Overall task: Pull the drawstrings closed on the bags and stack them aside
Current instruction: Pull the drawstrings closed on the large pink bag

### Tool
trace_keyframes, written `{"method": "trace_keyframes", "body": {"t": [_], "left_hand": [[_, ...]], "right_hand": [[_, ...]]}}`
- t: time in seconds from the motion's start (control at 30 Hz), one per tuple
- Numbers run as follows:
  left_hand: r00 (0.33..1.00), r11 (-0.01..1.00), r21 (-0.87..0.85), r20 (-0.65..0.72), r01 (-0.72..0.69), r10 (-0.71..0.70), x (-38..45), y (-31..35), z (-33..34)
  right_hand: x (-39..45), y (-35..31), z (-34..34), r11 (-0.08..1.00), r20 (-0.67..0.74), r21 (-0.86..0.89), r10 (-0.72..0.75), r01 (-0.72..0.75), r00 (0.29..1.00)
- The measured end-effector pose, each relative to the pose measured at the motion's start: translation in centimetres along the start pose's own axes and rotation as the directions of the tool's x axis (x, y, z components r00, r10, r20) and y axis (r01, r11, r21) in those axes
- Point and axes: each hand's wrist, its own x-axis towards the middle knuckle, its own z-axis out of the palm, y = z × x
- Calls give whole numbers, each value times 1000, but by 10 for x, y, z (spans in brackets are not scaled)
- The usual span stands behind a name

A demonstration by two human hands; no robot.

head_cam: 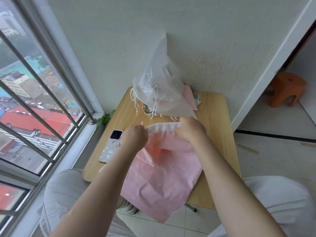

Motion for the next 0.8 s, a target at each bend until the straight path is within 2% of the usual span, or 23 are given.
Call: {"method": "trace_keyframes", "body": {"t": [0.13, 0.23, 0.33, 0.37, 0.4, 0.43, 0.47, 0.5, 0.53, 0.6, 0.67, 0.73, 0.77, 0.8], "left_hand": [[997, 997, 6, -13, 75, -75, 3, -11, 13], [995, 994, -47, -16, 100, -101, 4, -19, 18], [991, 988, -104, -66, 112, -120, 3, -23, 22], [988, 986, -117, -83, 121, -131, 2, -27, 24], [985, 984, -128, -102, 124, -137, 1, -30, 26], [983, 983, -137, -122, 123, -140, 0, -34, 28], [978, 981, -147, -152, 123, -145, -1, -38, 30], [971, 979, -165, -184, 124, -154, -2, -42, 32], [963, 975, -184, -212, 126, -164, -3, -46, 34], [952, 971, -187, -239, 147, -190, -3, -55, 35], [959, 976, -140, -210, 166, -193, -2, -64, 39], [957, 964, -145, -150, 225, -246, -3, -64, 40], [941, 925, -244, -100, 290, -322, -4, -59, 38], [904, 831, -410, -33, 377, -426, -4, -52, 32]], "right_hand": [[0, 31, -15, 992, 33, 6, 127, -127, 991], [0, 42, -21, 980, 152, 105, 154, -171, 976], [0, 46, -24, 967, 178, 151, 178, -205, 968], [-1, 47, -24, 949, 178, 232, 175, -214, 968], [-1, 48, -22, 891, 185, 388, 175, -236, 967], [-1, 49, -21, 753, 198, 596, 198, -279, 960], [-1, 52, -18, 536, 217, 782, 244, -318, 945], [0, 54, -16, 296, 237, 898, 297, -325, 925], [1, 58, -13, 80, 259, 949, 351, -304, 900], [2, 64, -8, -249, 301, 946, 437, -208, 847], [2, 71, -2, -464, 338, 881, 471, -98, 815], [2, 72, 3, -560, 339, 827, 431, -46, 836], [2, 70, 5, -597, 328, 801, 387, -37, 862], [1, 67, 5, -640, 314, 768, 334, -30, 889]]}}
